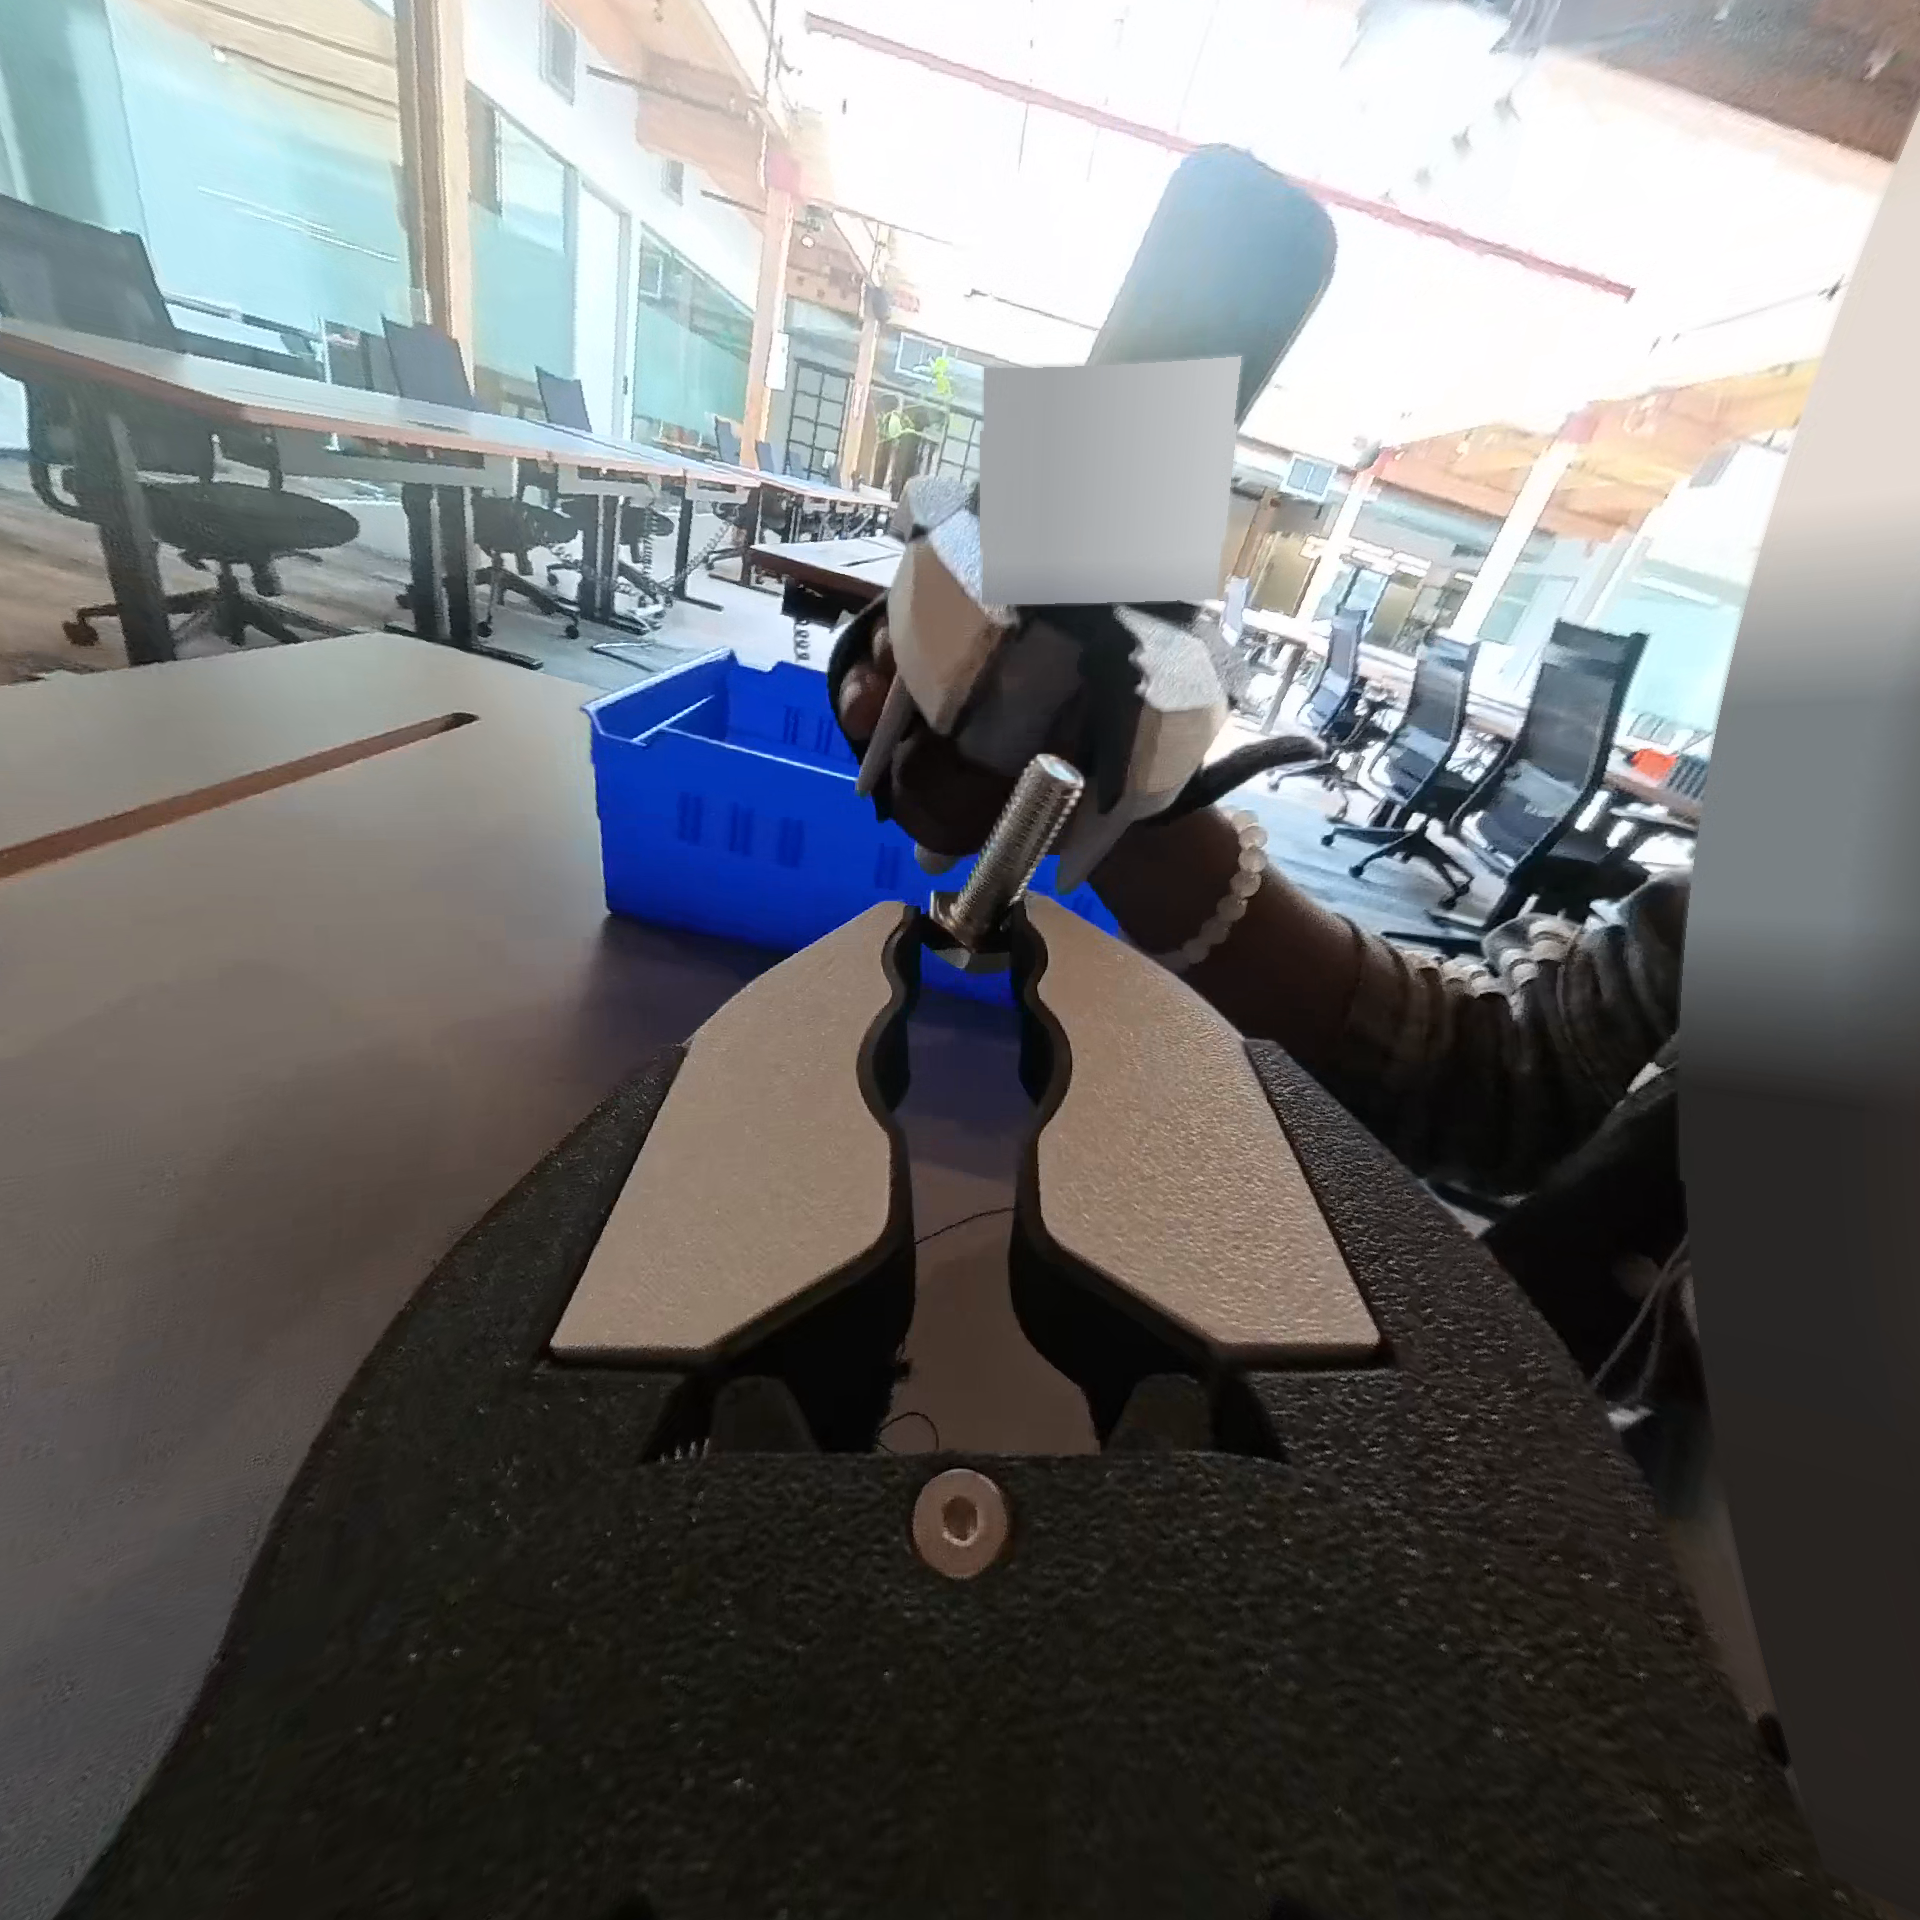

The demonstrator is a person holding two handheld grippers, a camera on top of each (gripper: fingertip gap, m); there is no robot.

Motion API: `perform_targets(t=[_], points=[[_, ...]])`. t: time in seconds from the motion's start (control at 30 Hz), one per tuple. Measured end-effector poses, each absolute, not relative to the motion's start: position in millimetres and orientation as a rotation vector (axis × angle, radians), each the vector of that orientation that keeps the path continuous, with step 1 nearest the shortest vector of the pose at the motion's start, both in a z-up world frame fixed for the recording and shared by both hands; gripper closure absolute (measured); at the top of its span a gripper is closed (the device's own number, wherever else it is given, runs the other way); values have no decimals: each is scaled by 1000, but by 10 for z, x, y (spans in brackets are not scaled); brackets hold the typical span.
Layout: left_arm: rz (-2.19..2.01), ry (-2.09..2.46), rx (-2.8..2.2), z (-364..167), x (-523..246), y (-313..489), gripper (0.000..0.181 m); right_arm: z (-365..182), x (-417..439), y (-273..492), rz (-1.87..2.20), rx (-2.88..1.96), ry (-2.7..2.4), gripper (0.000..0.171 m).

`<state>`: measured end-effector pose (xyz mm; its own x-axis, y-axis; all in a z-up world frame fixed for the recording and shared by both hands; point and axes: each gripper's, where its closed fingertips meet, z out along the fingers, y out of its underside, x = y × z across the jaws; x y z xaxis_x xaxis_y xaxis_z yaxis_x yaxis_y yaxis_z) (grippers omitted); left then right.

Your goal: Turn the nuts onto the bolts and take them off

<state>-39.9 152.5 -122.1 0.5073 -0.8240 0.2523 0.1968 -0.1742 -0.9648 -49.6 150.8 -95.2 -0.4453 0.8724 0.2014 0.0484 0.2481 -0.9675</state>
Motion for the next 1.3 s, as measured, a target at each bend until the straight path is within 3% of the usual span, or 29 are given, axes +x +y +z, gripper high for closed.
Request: perform_targets(t=[0.27,0.37,0.6,0.8,0.97,1.1,1.3], points=[[-1015,577,-1491,-1276,-380,1506,165,-1085,-577,1439,1318,-859,-1742,149],[-1018,579,-1501,-1277,-368,1491,165,-1097,-598,1428,1304,-838,-1741,161],[-940,597,-1410,-1178,-428,1497,165,-997,-629,1430,1359,-873,-1670,162],[-756,583,-1378,-1116,-518,1559,137,-960,-655,1401,1449,-916,-1630,162],[-742,587,-1381,-1143,-571,1562,135,-988,-711,1412,1448,-956,-1615,162],[-770,711,-1478,-1341,-450,1544,103,-860,-660,1474,1513,-938,-1524,162],[-707,734,-1444,-1411,-309,1576,113,-858,-651,1465,1523,-948,-1533,162]])
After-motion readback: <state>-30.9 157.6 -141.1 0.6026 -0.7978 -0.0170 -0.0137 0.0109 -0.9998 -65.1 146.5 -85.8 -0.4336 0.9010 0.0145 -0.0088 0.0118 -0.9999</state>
